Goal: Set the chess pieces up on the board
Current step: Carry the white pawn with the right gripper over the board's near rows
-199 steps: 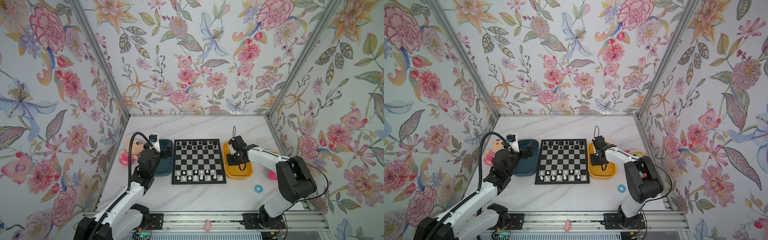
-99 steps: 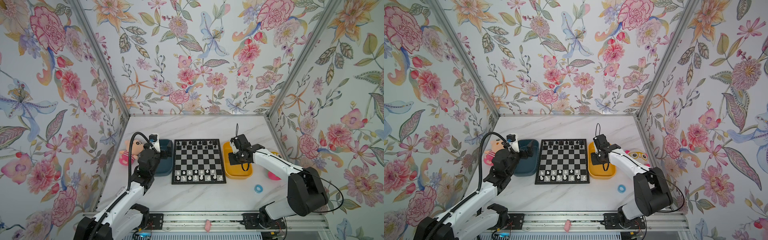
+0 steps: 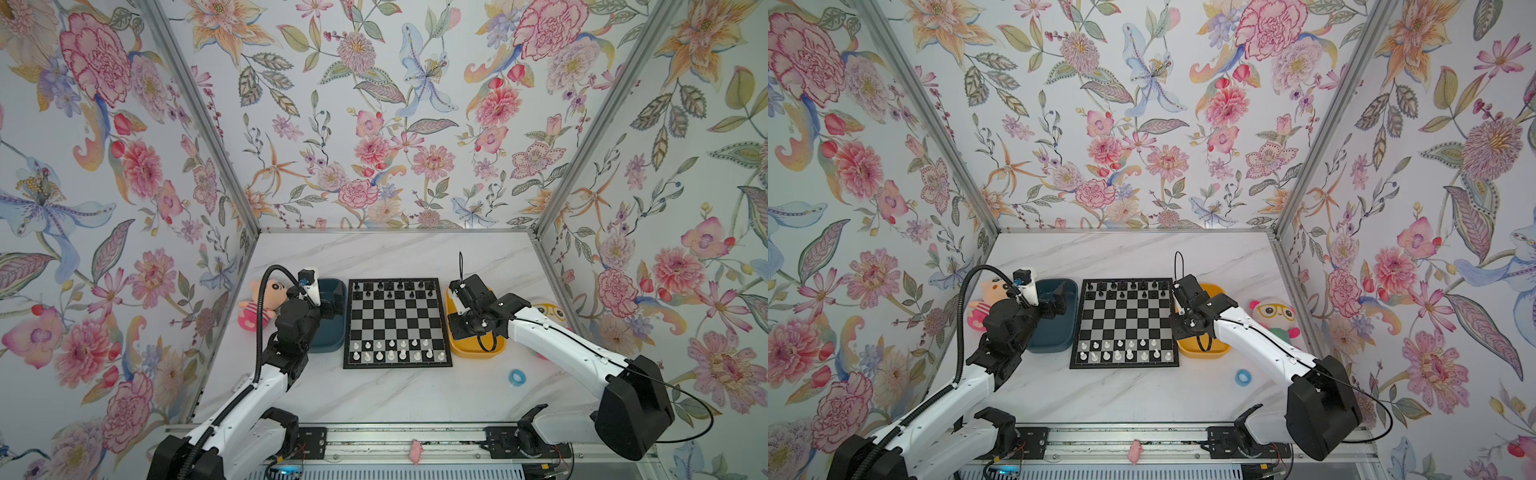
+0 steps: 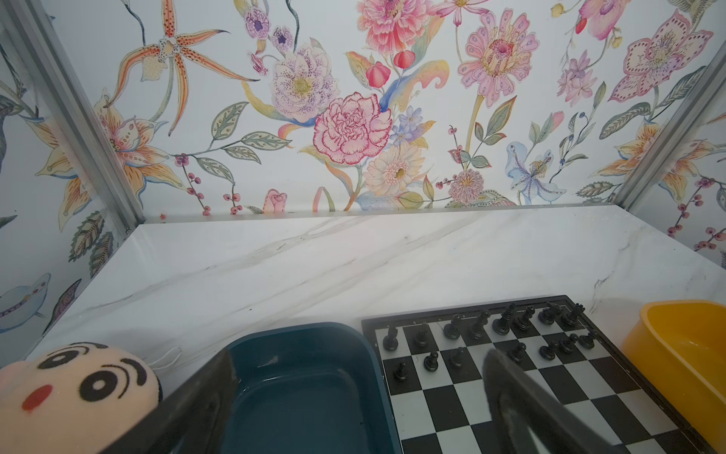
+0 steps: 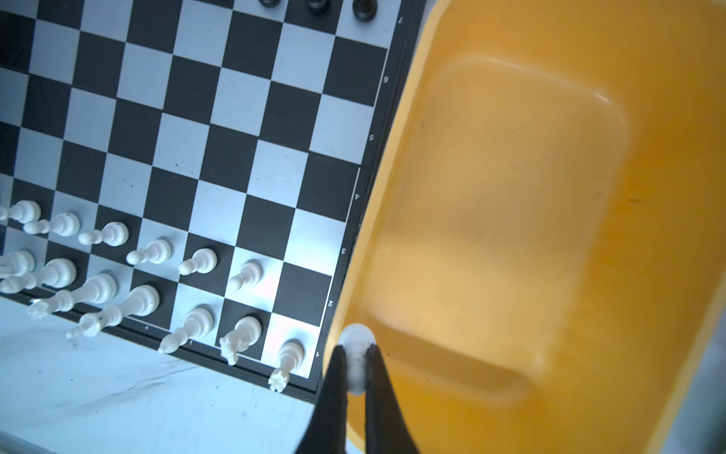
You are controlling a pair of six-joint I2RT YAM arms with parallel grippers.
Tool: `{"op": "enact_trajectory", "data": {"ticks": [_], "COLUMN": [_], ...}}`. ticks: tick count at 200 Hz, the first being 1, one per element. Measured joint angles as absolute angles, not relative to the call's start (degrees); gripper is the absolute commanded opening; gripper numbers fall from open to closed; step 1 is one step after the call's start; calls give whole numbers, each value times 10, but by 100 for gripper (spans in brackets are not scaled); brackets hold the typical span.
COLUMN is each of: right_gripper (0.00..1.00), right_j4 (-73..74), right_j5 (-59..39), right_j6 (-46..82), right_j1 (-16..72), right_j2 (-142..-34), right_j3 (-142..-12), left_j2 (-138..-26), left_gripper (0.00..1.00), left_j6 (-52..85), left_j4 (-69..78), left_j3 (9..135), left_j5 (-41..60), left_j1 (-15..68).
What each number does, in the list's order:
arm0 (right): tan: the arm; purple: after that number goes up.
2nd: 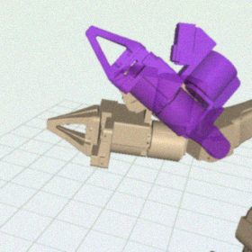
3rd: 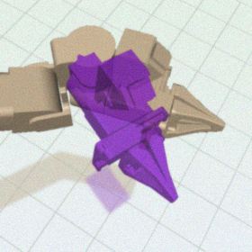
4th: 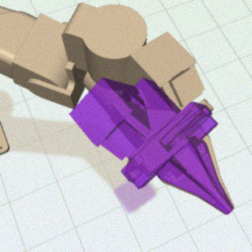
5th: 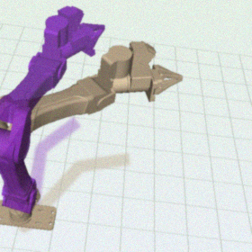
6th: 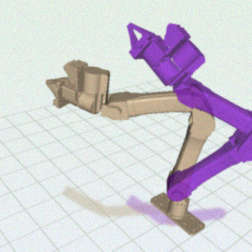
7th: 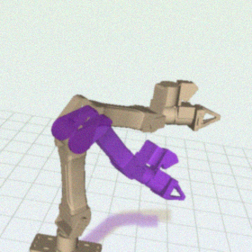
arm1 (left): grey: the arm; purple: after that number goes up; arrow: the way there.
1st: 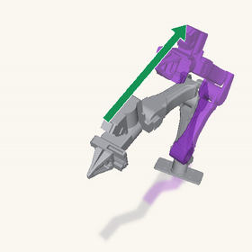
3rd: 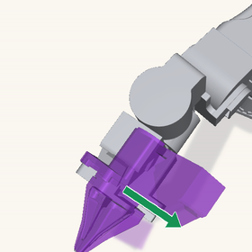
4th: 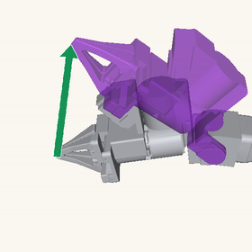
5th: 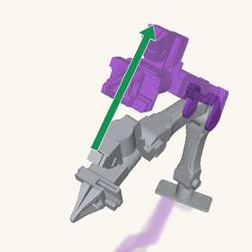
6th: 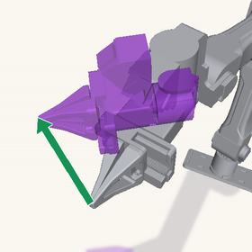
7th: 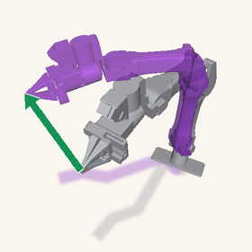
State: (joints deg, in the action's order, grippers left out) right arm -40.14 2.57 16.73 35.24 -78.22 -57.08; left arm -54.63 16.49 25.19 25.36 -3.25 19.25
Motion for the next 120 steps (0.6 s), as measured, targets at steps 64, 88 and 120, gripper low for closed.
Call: {"op": "enact_trajectory", "data": {"ticks": [64,88,120], "right_gripper": [0,0,0], "right_j4": [-407,-398,-379], "right_j5": [10,5,3], "right_j6": [198,202,204], "right_j1": [416,418,418], "right_j2": [-802,-820,-850], "right_j3": [-571,-571,-571], "left_j2": [-532,-530,-524], "left_gripper": [99,99,99], "left_j6": [165,165,165], "left_j4": [252,252,251], "left_j3": [244,243,239], "left_j5": [-32,-32,-32], "left_j1": [192,192,192]}}
